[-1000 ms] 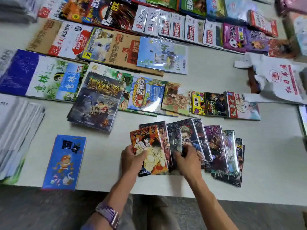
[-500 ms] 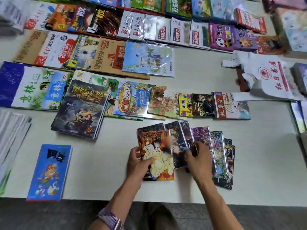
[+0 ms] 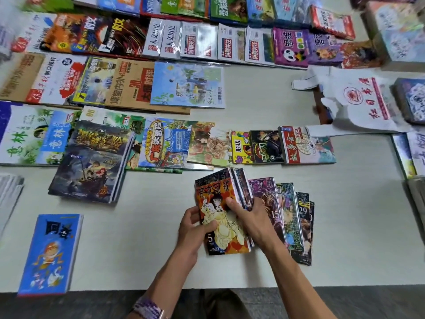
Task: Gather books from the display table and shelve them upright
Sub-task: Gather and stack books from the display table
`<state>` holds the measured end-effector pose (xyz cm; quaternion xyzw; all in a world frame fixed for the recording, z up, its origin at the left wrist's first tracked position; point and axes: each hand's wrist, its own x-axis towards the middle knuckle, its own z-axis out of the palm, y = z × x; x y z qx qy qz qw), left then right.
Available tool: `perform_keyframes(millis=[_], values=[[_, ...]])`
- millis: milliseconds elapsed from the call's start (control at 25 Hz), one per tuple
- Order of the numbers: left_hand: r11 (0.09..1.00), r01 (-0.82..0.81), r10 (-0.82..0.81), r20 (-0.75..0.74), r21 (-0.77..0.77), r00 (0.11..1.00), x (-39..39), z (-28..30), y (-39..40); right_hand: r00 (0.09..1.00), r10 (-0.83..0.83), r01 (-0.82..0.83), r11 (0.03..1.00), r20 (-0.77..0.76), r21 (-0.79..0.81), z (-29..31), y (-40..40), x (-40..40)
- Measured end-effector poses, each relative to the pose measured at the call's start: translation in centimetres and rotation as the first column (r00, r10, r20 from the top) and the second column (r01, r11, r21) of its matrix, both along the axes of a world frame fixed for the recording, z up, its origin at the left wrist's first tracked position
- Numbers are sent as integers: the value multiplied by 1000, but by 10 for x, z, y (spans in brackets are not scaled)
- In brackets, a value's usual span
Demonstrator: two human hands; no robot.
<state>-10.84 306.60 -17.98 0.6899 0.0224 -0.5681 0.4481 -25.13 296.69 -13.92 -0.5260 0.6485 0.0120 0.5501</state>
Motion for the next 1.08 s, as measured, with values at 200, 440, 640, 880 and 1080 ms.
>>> perform_keyframes(millis=[200,440,640,880,1080], values=[[995,43,-40,25,-88,999,-12,2,-6,992,-97,97,995,80,-4,-7,-2,-9],[943,178,-167,61,-281,984,17,28,3,833,-193,150,981,519,125,-9,21,-11],[914,356,-312,223,-196,924,69,38,28,862,161,-128,987,481,-99,-4,30,25],[865,412,-296,371,-286,880,75,24,53,871,307,-252,950,384,-186,-20,50,36],[826,489,-330,460,-282,824,68,21,56,879,380,-315,917,289,-247,-20,57,33]])
